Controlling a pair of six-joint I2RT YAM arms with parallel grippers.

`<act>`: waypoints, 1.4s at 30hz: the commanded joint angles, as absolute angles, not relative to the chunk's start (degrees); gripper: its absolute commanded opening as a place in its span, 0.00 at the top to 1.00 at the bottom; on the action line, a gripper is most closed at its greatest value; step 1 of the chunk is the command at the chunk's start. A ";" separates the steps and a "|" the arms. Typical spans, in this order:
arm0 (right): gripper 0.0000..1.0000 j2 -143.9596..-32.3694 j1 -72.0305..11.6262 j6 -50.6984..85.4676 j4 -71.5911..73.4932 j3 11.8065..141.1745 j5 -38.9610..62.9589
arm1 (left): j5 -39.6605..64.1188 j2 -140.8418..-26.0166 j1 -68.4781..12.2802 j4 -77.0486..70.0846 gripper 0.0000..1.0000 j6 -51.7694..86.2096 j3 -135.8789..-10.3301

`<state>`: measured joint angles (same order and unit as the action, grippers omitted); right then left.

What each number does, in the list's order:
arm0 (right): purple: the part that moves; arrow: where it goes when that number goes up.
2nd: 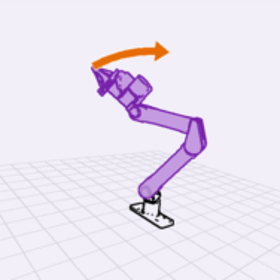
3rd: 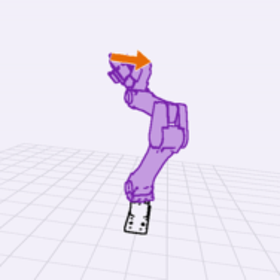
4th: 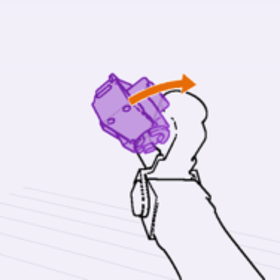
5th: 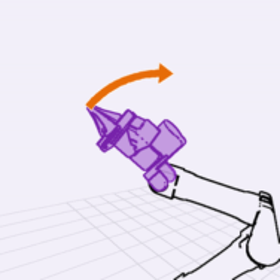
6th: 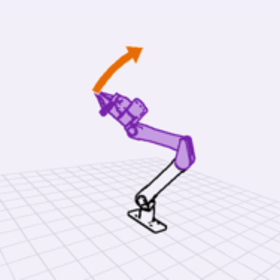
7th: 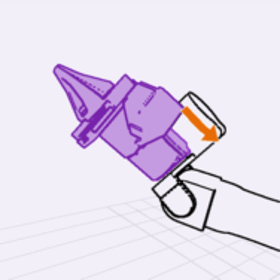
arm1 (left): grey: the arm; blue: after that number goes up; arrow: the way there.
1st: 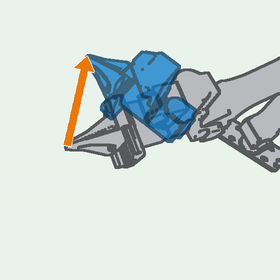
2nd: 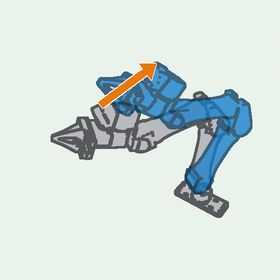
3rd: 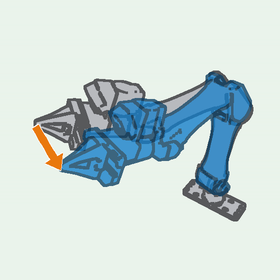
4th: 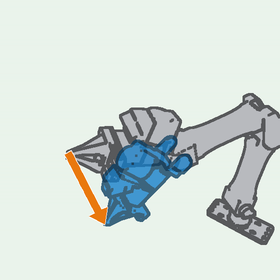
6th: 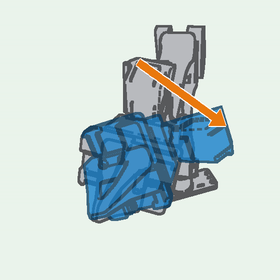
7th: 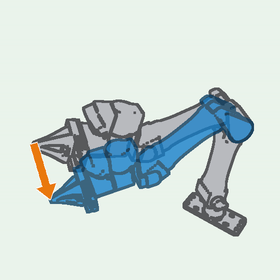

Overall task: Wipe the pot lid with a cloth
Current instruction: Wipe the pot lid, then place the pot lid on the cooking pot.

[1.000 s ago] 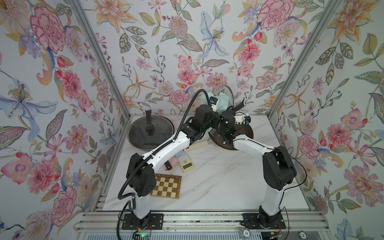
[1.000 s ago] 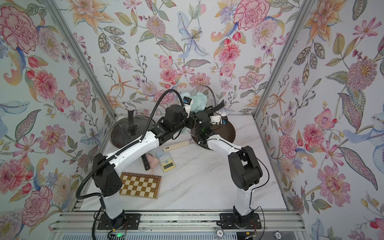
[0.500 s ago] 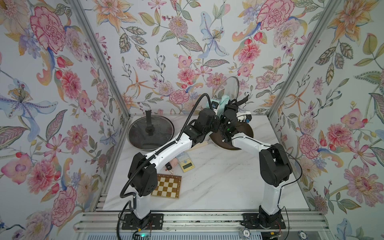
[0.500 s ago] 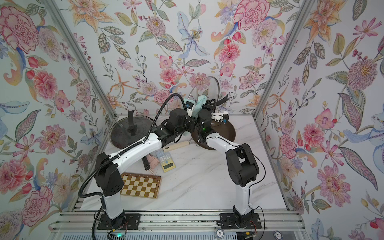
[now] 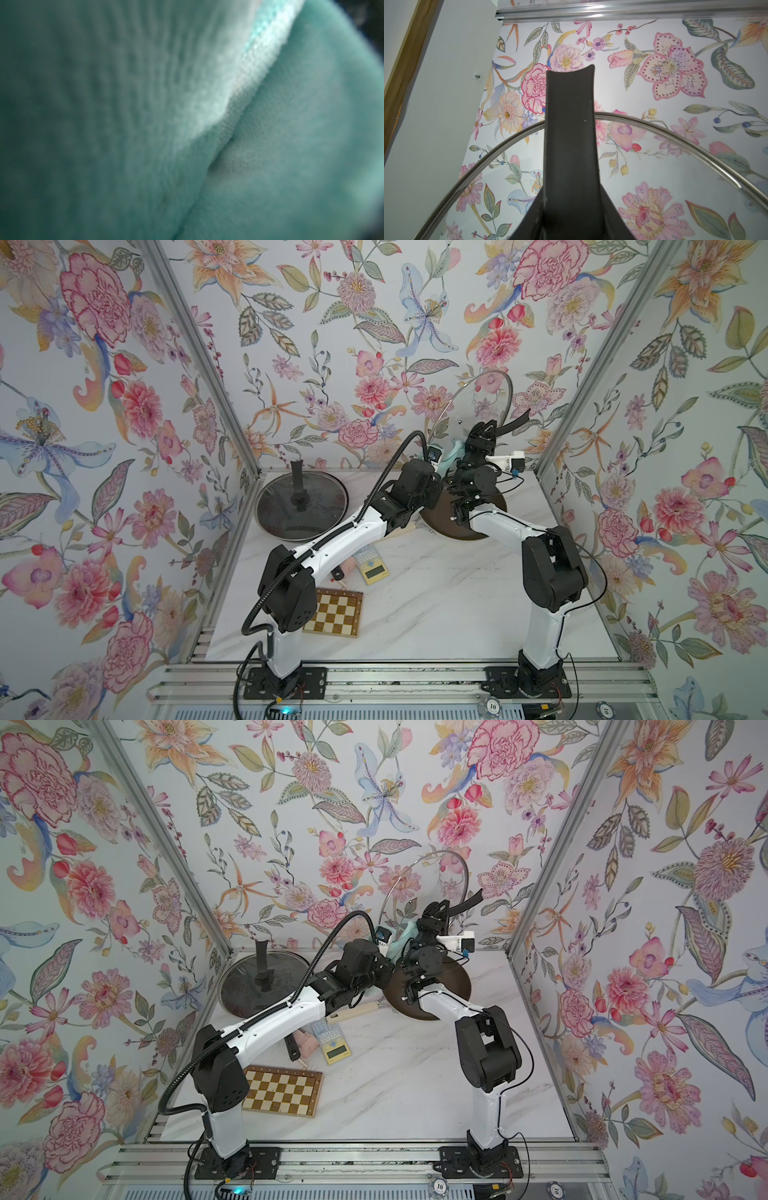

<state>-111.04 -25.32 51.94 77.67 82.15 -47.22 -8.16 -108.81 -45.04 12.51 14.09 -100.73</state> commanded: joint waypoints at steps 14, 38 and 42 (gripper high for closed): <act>1.00 -101.42 -22.36 6.80 82.24 75.41 -22.73 | -16.14 -98.21 -39.34 13.44 1.00 9.72 -97.65; 1.00 -109.04 -17.93 5.42 45.97 72.28 -12.86 | -21.37 -91.43 -34.10 9.04 1.00 9.64 -92.08; 1.00 -111.65 -17.97 7.70 46.18 71.63 -12.74 | -21.10 -91.72 -34.10 9.14 1.00 11.01 -91.90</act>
